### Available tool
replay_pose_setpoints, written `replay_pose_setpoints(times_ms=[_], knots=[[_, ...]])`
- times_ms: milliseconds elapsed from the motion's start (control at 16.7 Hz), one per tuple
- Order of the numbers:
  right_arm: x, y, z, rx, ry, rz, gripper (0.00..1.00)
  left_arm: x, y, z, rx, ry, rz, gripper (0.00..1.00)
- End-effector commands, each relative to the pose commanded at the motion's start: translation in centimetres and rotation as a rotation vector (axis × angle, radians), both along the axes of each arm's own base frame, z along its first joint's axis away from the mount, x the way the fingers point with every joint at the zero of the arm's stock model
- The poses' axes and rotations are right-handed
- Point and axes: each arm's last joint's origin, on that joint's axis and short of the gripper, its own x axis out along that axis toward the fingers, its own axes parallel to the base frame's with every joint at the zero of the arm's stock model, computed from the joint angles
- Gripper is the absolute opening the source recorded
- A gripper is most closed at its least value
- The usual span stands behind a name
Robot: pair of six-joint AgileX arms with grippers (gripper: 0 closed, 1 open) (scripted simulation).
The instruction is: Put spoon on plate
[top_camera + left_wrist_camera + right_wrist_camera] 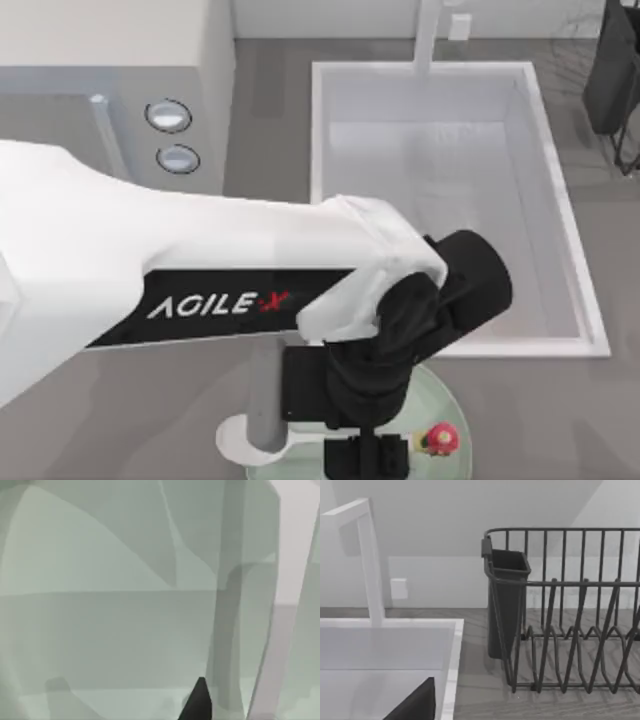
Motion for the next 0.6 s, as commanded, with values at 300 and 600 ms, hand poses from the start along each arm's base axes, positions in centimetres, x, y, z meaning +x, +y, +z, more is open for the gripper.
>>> replay_pose_setpoints(times_ms=[300,600], knots=[[0.00,0.00,0.00,0.000,0.000,0.000,1.00,-0.02,0.16,-0.56,0.016,0.010,0.002,0.00],[0.00,0.00,0.00,0.000,0.000,0.000,1.00,-0.02,0.16,-0.56,0.016,0.010,0.002,0.30]])
